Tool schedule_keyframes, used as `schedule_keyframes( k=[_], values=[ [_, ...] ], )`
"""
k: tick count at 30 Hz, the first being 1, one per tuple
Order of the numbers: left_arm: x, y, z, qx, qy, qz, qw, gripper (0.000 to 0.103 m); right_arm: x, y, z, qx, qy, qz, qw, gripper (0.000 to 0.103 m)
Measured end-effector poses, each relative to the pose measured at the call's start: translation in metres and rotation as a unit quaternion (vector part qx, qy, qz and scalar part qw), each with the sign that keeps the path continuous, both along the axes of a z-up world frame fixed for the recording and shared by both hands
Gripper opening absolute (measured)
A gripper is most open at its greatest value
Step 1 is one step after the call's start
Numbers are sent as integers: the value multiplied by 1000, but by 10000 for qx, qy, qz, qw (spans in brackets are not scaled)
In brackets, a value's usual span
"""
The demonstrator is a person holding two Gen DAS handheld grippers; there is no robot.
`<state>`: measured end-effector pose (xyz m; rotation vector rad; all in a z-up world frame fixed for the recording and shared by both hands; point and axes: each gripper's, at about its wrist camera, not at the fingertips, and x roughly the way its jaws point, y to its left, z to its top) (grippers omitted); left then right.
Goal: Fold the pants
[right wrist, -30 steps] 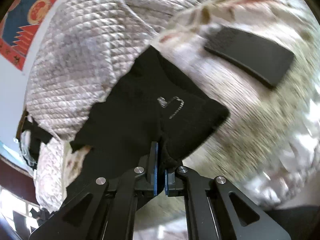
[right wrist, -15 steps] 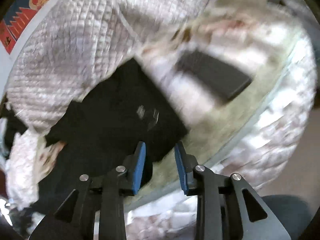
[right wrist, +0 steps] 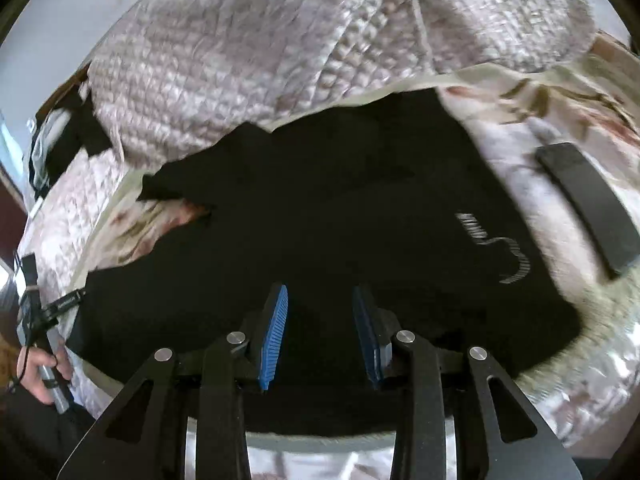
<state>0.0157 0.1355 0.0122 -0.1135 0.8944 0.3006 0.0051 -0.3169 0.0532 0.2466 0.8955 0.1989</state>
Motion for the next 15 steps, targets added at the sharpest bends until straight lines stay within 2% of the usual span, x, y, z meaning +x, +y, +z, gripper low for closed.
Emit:
schedule_keyframes(
  k=[1, 2, 4, 6, 7, 11, 15],
  values=[
    [1, -4, 1, 57, -42, -100, 9999, 7, 3, 3, -4, -5, 20, 35, 10000, 35],
    [2, -9, 3, 216, -54, -132, 9997, 5, 7, 5, -8, 4, 39, 56, 10000, 35],
    [2, -15, 7, 488, -201, -68, 9986, 5, 11, 5, -15, 27, 98, 13, 9999, 35],
    [0, -9, 16, 598, -405, 132, 9973, 5, 13, 1, -18, 79, 65, -54, 9999, 35],
    [1, -5, 17, 576, -447, 194, 9971, 5, 13, 1, -19, 71, 24, -82, 9999, 35],
    [4, 5, 6, 390, -200, 360, 9984, 10, 11, 0, -20, -11, -9, -117, 9999, 35],
    [-14, 17, 20, 132, -553, 683, 9960, 16, 7, -5, -15, -123, -160, -246, 9995, 35]
  ],
)
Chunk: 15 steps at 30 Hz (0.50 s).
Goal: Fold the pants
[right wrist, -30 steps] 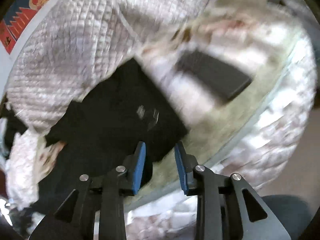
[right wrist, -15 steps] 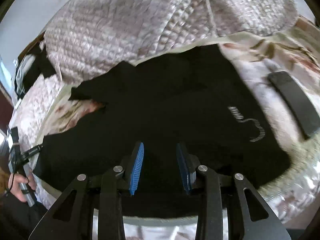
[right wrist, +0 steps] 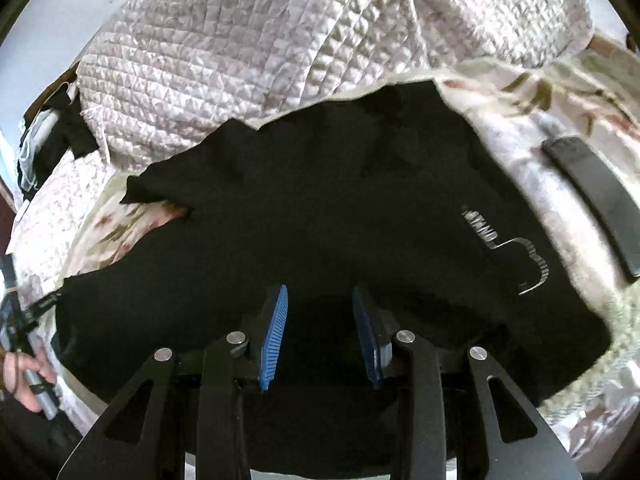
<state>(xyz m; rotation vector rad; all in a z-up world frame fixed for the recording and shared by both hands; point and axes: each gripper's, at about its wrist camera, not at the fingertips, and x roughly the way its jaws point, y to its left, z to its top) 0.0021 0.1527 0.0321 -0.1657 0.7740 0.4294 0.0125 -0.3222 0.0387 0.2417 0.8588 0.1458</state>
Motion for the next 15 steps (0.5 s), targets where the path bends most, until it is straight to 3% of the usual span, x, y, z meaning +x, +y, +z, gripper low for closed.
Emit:
schedule_keyframes(
  k=[3, 6, 9, 12, 15],
  values=[
    [-20, 12, 12, -96, -312, 278, 9991, 18, -8, -7, 8, -171, -206, -200, 9994, 35],
    [-33, 6, 20, -552, -492, -116, 9972, 18, -5, -15, 0, -329, 69, -396, 9987, 35],
    [-41, -14, 13, -711, -316, -585, 9952, 18, -4, -28, -10, -248, 376, -622, 9970, 35],
    [-43, -27, -3, -896, 122, -765, 9930, 18, -7, -31, -5, -307, 375, -659, 9967, 35],
    [-55, -39, -1, -941, 97, -898, 9915, 18, -20, -29, 6, -216, 167, -523, 9983, 36]
  ],
)
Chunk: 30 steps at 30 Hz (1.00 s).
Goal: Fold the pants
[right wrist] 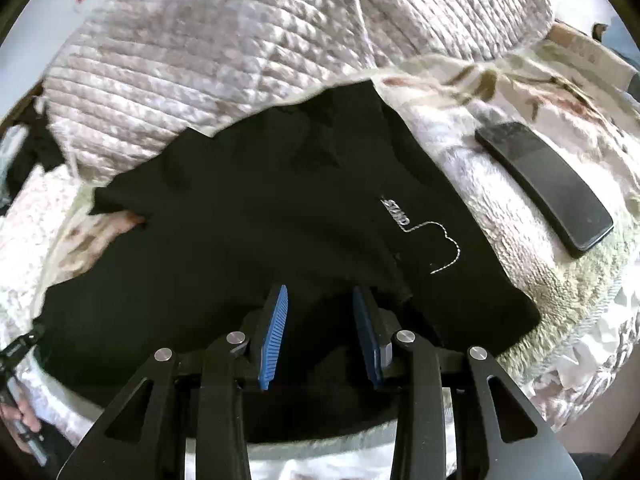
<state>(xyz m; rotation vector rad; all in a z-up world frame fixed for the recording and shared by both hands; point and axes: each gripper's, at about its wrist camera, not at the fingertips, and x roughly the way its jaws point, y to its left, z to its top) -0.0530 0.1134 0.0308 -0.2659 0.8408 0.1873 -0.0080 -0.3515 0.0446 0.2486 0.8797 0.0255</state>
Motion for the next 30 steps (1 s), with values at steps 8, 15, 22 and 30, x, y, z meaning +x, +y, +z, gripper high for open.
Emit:
schedule_keyframes(
  k=[8, 15, 22, 30],
  values=[
    [-23, 2, -9, 216, 368, 495, 9979, 27, -15, -17, -14, 142, 498, -301, 9982, 50],
    [-30, -1, 0, 174, 293, 556, 9979, 28, -30, -6, 6, 112, -66, -117, 9998, 50],
    [-26, -32, 7, 175, 121, 15, 9998, 42, -29, 26, -6, 71, 46, 622, 9980, 39],
    [-18, -47, -2, 162, 408, -118, 9990, 45, -28, 20, -15, 181, 282, 602, 9976, 39]
  ],
)
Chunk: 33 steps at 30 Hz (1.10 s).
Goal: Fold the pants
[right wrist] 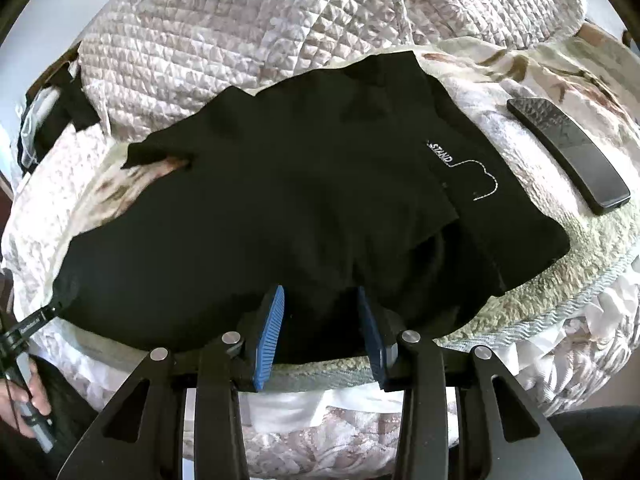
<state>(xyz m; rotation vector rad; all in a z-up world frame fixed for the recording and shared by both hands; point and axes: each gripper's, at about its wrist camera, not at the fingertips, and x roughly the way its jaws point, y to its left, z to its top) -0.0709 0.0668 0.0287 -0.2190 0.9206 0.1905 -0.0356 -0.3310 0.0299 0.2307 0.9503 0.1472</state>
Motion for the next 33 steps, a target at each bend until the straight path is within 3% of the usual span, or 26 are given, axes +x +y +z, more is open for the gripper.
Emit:
schedule_keyframes(
  k=[16, 30, 33],
  values=[
    [29, -52, 26, 122, -249, -706, 9971, 48, 9, 22, 26, -17, -246, 455, 9987, 52],
    [78, -67, 39, 422, -358, -1260, 9905, 54, 65, 42, 45, -296, -385, 1155, 9921, 52],
    [96, -65, 40, 347, -348, -1396, 9890, 57, 85, 40, 49, -278, -382, 1250, 9910, 58]
  ],
)
